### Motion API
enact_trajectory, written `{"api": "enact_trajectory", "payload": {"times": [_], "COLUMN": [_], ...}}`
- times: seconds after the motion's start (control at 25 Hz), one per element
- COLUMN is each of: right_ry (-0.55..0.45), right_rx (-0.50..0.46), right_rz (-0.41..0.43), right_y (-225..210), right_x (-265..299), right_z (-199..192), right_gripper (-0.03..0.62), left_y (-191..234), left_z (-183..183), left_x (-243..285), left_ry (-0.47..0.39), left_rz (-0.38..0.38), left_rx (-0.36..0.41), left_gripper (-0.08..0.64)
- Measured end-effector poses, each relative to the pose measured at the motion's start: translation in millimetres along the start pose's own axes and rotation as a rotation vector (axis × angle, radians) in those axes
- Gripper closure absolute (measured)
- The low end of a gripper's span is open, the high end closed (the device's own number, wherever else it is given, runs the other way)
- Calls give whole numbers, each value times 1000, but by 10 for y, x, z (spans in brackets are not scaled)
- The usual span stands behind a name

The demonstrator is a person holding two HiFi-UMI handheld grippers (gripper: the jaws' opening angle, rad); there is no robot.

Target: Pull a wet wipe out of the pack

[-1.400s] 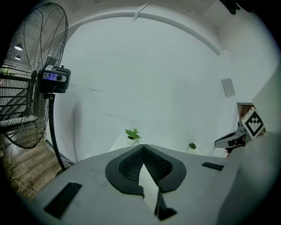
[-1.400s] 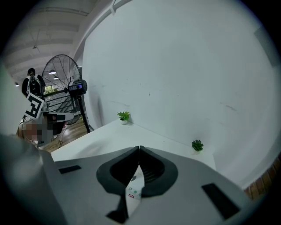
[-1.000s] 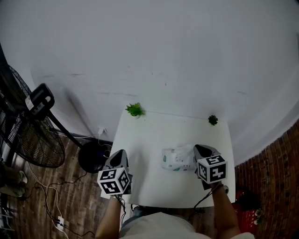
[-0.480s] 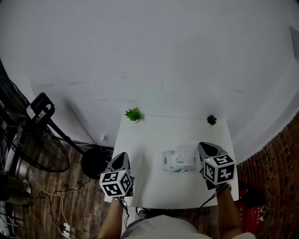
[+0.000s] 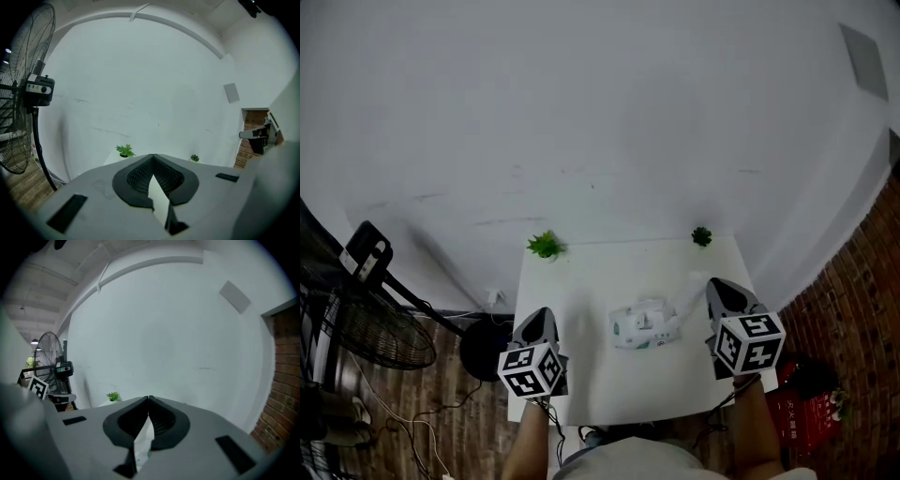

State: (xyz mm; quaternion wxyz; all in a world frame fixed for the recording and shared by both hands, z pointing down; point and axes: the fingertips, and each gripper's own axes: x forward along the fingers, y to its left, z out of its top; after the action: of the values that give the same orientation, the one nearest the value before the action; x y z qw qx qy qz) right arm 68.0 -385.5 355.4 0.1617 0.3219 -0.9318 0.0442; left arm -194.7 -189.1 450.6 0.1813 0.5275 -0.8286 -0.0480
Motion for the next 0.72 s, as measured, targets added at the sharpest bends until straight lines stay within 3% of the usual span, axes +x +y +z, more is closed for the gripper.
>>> {"api": "enact_trajectory", "payload": {"times": [0.28,0.72], "right_ry": [-105,-119], "right_rx": [171,262], "right_rz": [-140,-222], "right_y": [-483,-907], "right_x": [-276,-536], "right_z": [-147,-459], "right_gripper": [586,586], "left_y": [-437,-680], "left_z": [243,217], "left_x": [270,505], "left_ry": [-21,17], "left_rz": [-80,-103], "left_rx": [66,93], "left_gripper": [558,558]}}
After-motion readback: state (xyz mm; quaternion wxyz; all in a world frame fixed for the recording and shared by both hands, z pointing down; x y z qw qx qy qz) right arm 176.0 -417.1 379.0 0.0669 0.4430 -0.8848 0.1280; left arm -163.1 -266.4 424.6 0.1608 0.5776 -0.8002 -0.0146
